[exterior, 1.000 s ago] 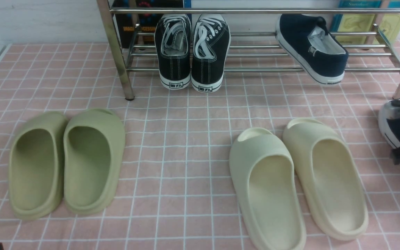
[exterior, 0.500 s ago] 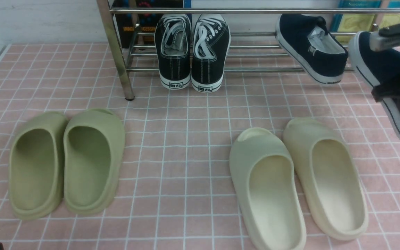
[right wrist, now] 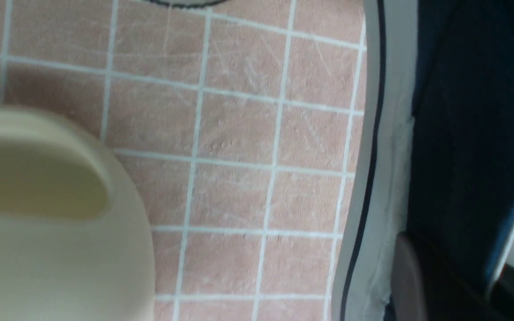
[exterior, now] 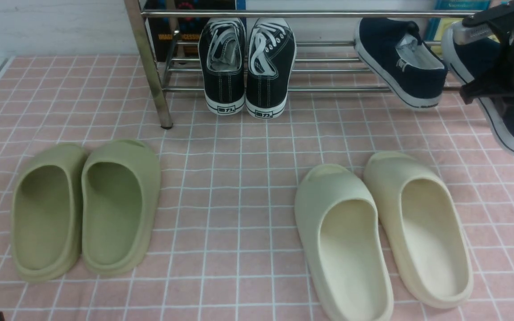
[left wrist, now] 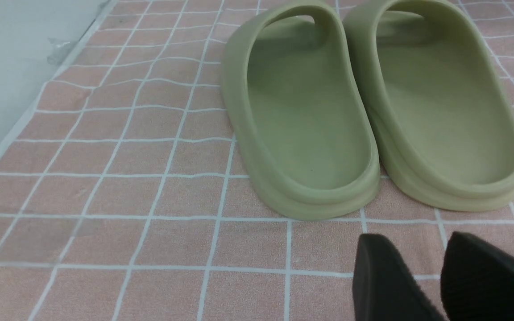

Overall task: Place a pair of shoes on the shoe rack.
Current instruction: Use the right arm to put a shoe into the shoe rack

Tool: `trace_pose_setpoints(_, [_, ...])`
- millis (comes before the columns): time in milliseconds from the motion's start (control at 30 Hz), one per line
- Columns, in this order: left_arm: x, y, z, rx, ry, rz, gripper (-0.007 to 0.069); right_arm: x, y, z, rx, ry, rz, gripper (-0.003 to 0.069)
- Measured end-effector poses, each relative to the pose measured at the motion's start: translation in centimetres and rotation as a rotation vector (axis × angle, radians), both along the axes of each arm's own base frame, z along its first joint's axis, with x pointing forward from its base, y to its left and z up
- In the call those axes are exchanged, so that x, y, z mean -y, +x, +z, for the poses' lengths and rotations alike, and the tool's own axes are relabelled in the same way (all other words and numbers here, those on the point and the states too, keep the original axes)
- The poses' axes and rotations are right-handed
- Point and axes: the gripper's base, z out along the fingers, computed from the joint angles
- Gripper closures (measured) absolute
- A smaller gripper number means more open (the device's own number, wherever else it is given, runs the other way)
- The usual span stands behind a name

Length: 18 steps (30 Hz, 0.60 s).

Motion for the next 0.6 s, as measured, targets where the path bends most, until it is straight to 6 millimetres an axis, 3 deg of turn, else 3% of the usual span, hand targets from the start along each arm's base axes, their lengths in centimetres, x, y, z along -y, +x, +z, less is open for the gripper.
trace_pose_setpoints(200, [0.0, 0.0, 0.0, 0.000, 0.000, 0.000, 0.0388, -0.2, 2.3, -1.2, 0.001, -0.008, 0.017, 0.0650])
trace_pose_setpoints(600, [0.0, 0.0, 0.0, 0.000, 0.000, 0.000, 0.0388, -0.8, 7.7, -0.4, 0.199, 0.012, 0.032, 0.0650])
